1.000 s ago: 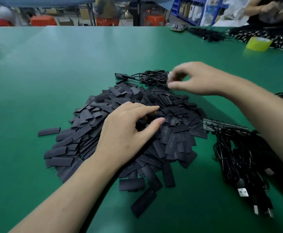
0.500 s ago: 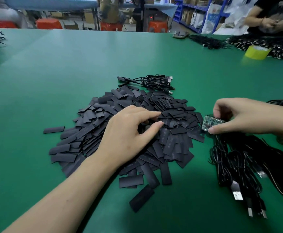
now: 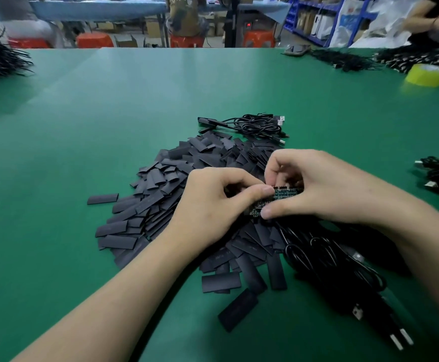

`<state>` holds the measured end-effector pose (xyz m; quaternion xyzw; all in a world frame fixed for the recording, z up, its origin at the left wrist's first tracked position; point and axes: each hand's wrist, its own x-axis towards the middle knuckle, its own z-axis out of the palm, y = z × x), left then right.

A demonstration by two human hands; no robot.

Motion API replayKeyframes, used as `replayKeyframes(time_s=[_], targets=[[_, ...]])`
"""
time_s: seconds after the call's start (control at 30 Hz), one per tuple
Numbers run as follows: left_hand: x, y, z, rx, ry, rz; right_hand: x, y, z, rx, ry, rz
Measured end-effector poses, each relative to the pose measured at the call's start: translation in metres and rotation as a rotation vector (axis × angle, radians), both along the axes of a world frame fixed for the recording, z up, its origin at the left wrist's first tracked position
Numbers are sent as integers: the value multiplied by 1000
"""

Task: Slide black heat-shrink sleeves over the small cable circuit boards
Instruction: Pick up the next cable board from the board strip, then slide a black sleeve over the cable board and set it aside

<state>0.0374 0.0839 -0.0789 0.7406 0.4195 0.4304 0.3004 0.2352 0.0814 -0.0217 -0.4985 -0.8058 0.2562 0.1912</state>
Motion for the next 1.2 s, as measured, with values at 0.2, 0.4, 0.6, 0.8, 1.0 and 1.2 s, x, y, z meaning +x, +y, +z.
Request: replayKeyframes(time_s=[0.2, 0.4, 0.6, 0.8, 1.0, 1.2], targets=[[0, 2, -2, -76, -99, 3, 12, 0, -11, -82, 82, 47], [-1, 0, 4, -127, -125, -31, 19, -2, -13, 53, 107, -32], [1, -3, 9, -151, -129, -78, 14, -3, -19, 75, 155, 1], [1, -3, 11, -169, -216, -134, 16, -1, -21, 5, 270, 33], [0, -3, 12, -213, -290, -210, 17, -2, -22, -83, 380, 76], [0, -4, 12, -252, -338, -243, 16, -3, -20, -110, 418, 105]])
